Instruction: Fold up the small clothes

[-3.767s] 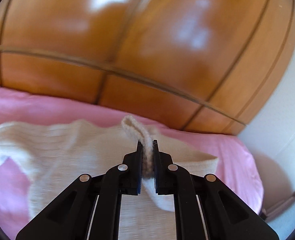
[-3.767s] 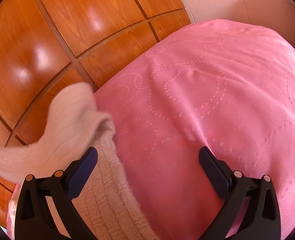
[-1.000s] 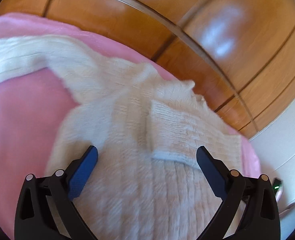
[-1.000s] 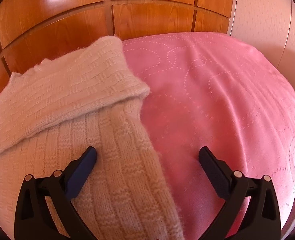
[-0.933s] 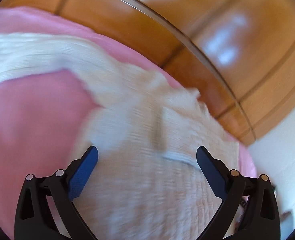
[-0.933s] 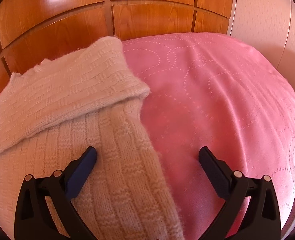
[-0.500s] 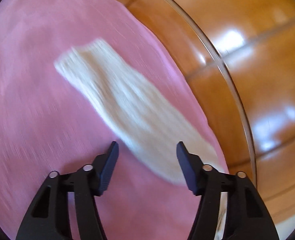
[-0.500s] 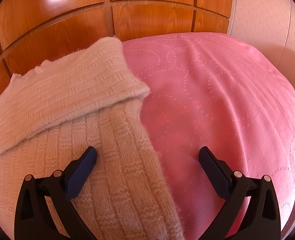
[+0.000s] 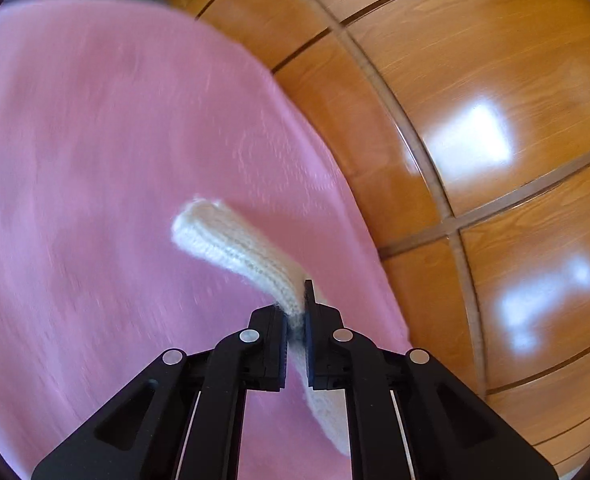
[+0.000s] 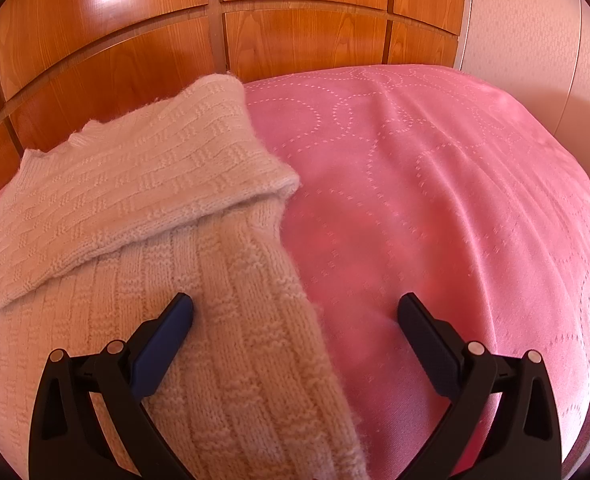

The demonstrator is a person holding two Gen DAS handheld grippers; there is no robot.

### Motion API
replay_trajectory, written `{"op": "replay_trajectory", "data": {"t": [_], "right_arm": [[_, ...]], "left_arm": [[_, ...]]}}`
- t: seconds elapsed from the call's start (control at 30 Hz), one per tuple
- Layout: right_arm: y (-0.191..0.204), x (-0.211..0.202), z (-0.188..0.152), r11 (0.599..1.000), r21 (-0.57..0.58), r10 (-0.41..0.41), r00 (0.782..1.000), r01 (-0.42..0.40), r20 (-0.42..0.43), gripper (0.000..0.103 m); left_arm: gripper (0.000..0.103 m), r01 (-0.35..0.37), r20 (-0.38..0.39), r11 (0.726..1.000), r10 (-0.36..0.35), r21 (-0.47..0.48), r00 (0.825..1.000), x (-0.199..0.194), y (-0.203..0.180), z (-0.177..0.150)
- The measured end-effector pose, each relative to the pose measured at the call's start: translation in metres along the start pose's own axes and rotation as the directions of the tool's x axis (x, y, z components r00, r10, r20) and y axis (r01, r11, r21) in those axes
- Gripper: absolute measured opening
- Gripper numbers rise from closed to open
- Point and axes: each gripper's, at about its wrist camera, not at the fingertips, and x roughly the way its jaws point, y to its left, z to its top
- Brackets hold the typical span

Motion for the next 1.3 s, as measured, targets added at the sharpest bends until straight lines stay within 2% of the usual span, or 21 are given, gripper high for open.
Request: {"op": "replay_trajectory", "data": {"t": [0.1,0.27,0.4,0.53,0.6,0.7,0.8,0.93,1.0,1.13,1.3], "right_arm": [[0.0,0.0,0.0,1.0,0.001,0.002,1.0,-0.002,0.0,0.101],[-0.001,0.0,0.001,1.0,0.002,0.003,1.0,-0.003,0.0,0.101],[-0.001,0.0,0.001,1.0,0.002,0.004,1.0,-0.004,0.0,0.101],[-0.002,0.0,0.001,1.0,0.003,0.004,1.0,-0.004,0.0,0.101],[-0.001,0.0,0.001,1.0,0.002,0.004,1.0,-0.004,0.0,0.101],[-0.002,-0.001,0.002,1.0,0.005,0.007,1.0,-0.007,0.0,0.101],[-0.002,-0.001,0.002,1.0,0.005,0.008,1.0,-0.008,0.0,0.101],[-0.003,-0.001,0.002,1.0,0.008,0.013,1.0,-0.013,0.001,0.101],[-0.003,-0.001,0.002,1.0,0.01,0.015,1.0,-0.015,0.001,0.101],[-0.003,-0.001,0.002,1.0,0.013,0.019,1.0,-0.019,0.002,0.101],[-0.003,-0.002,0.002,0.999,0.021,0.028,1.0,-0.028,0.006,0.101]], "left_arm": [[0.006,-0.065,-0.035,0.996,0.067,0.061,0.997,0.014,-0.001,-0.003],[0.006,-0.055,-0.038,0.998,0.054,-0.029,0.998,0.022,0.004,-0.006],[0.006,-0.043,0.015,0.999,0.043,0.019,0.999,0.013,-0.029,-0.011],[0.006,0.003,0.047,0.999,-0.005,0.037,0.999,0.002,-0.073,-0.019],[0.006,0.021,0.055,0.995,-0.026,0.097,0.998,-0.003,-0.1,-0.03],[0.006,0.059,0.054,0.971,-0.074,0.23,0.996,-0.01,-0.146,-0.056],[0.006,0.112,0.024,0.912,-0.133,0.393,0.991,-0.017,-0.192,-0.097],[0.006,0.211,-0.07,0.797,-0.208,0.565,0.976,-0.023,-0.246,-0.17],[0.006,0.256,-0.123,0.73,-0.231,0.634,0.965,-0.024,-0.27,-0.21],[0.006,0.317,-0.205,0.623,-0.247,0.715,0.947,-0.022,-0.299,-0.28],[0.006,0.377,-0.304,0.512,-0.225,0.772,0.926,-0.011,-0.32,-0.363]]}}
